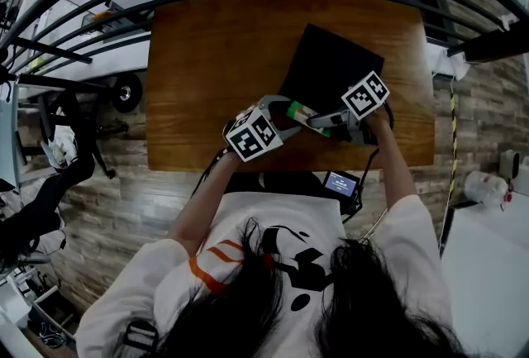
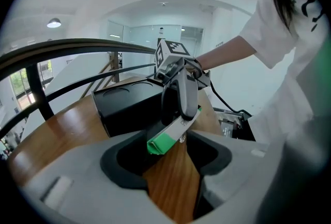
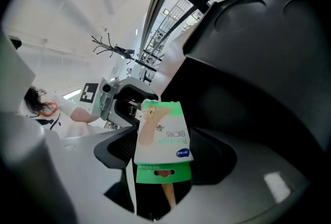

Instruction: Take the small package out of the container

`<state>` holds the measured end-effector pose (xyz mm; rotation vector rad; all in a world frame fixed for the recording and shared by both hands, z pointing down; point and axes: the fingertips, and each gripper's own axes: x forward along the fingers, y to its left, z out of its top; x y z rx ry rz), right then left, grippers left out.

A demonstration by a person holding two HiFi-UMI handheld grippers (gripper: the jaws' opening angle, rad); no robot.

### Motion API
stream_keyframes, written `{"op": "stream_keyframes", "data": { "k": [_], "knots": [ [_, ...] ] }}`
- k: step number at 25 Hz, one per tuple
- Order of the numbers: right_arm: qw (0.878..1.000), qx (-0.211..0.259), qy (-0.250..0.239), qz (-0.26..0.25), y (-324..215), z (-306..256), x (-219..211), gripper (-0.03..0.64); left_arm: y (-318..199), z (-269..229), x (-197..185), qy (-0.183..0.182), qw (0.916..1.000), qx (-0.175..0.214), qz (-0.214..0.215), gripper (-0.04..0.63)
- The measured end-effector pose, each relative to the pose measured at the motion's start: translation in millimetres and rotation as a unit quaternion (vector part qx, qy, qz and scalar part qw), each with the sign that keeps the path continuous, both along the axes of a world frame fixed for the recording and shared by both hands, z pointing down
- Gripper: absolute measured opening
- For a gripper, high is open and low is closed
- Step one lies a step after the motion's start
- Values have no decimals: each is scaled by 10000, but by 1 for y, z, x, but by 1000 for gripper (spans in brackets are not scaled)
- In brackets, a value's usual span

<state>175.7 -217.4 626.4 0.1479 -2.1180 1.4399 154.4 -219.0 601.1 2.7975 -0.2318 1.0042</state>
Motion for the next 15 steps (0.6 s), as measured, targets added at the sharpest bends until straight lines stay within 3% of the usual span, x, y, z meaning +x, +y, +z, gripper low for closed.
{"op": "stream_keyframes", "data": {
  "k": [5,11,15],
  "knots": [
    [9999,41,123,-75,4,-1,1,344,4,3,2,-79,9998,98,157,218],
    [9998,60,189,33,4,-1,2,344,4,4,2,-333,9977,483,351,195],
    [9988,354,158,313,-3,-4,4,347,2,8,0,-332,9969,591,403,175]
  ]
}}
